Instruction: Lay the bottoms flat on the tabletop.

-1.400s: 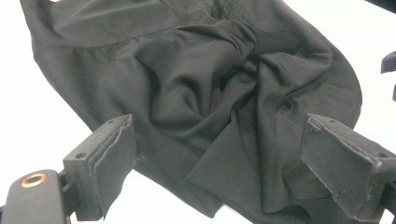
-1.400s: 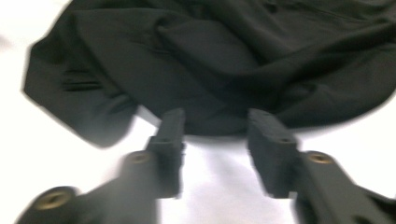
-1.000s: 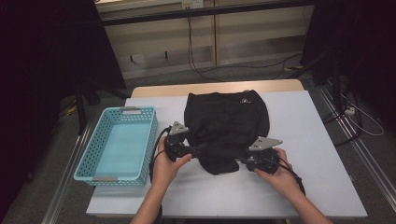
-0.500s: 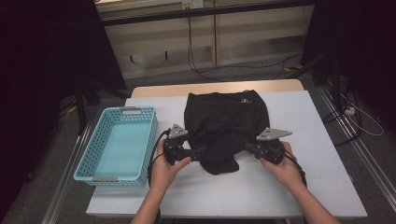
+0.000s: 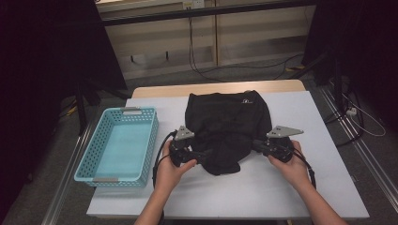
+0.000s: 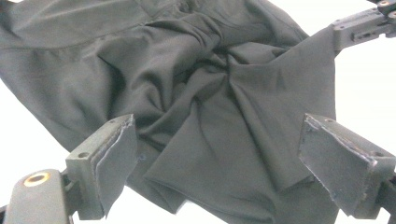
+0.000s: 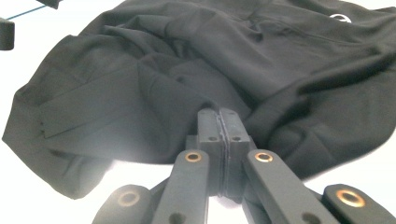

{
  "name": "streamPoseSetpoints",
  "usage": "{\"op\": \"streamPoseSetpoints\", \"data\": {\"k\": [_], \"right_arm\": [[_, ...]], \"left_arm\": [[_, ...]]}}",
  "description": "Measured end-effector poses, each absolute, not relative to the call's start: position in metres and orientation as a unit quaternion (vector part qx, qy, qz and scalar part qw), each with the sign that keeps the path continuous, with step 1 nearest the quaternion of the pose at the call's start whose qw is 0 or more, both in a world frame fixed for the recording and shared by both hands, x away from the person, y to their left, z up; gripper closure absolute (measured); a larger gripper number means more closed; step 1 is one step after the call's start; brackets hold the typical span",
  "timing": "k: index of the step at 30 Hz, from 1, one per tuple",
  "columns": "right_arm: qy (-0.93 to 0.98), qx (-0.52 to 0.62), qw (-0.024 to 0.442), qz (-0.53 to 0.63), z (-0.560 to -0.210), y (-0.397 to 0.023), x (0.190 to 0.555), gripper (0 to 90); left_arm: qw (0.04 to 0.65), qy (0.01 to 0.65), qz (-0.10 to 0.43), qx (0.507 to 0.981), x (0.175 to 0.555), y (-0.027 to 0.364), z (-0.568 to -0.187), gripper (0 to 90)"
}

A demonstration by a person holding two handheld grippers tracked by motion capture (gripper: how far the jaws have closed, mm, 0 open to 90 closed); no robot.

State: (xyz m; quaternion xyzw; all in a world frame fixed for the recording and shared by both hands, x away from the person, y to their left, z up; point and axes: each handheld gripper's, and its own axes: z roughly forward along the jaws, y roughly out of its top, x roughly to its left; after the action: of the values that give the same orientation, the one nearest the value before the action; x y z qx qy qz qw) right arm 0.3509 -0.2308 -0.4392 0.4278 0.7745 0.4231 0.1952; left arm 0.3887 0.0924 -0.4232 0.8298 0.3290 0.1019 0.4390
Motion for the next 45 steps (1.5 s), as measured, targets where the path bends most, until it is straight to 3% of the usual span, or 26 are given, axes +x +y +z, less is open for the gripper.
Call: {"op": "streamPoseSetpoints", "data": {"k": [9, 13, 17, 21, 29, 32, 35, 37, 41, 44, 45], "right_arm": [[0.78, 0.435, 0.201, 0.402, -0.451, -0.227, 0.368, 87.7], [0.788, 0.431, 0.205, 0.39, -0.453, -0.227, 0.37, 75.0], [0.782, 0.431, 0.219, 0.393, -0.444, -0.228, 0.361, 53.6], [0.781, 0.421, 0.213, 0.41, -0.433, -0.226, 0.348, 42.6], [0.796, 0.39, 0.21, 0.413, -0.431, -0.214, 0.335, 42.5], [0.8, 0.372, 0.201, 0.426, -0.43, -0.209, 0.334, 55.9], [0.818, 0.356, 0.187, 0.412, -0.435, -0.199, 0.333, 61.5], [0.833, 0.343, 0.177, 0.396, -0.442, -0.193, 0.335, 60.6], [0.85, 0.339, 0.166, 0.367, -0.454, -0.183, 0.339, 44.8], [0.852, 0.335, 0.167, 0.366, -0.458, -0.179, 0.342, 48.4], [0.85, 0.339, 0.166, 0.368, -0.458, -0.179, 0.343, 53.4]], "left_arm": [[0.435, 0.327, 0.1, 0.833, 0.385, 0.098, -0.426, 12.2], [0.434, 0.332, 0.102, 0.831, 0.385, 0.103, -0.426, 12.1], [0.437, 0.333, 0.104, 0.829, 0.386, 0.105, -0.424, 12.1], [0.438, 0.332, 0.105, 0.829, 0.386, 0.104, -0.423, 12.1], [0.439, 0.328, 0.108, 0.83, 0.386, 0.103, -0.42, 12.0], [0.441, 0.33, 0.106, 0.828, 0.386, 0.103, -0.421, 12.0], [0.438, 0.332, 0.106, 0.829, 0.385, 0.104, -0.422, 12.1], [0.437, 0.33, 0.107, 0.83, 0.385, 0.104, -0.423, 12.1], [0.437, 0.328, 0.108, 0.83, 0.384, 0.104, -0.422, 12.1], [0.436, 0.331, 0.106, 0.83, 0.384, 0.104, -0.423, 12.1], [0.436, 0.331, 0.106, 0.83, 0.384, 0.104, -0.423, 12.1]]}}
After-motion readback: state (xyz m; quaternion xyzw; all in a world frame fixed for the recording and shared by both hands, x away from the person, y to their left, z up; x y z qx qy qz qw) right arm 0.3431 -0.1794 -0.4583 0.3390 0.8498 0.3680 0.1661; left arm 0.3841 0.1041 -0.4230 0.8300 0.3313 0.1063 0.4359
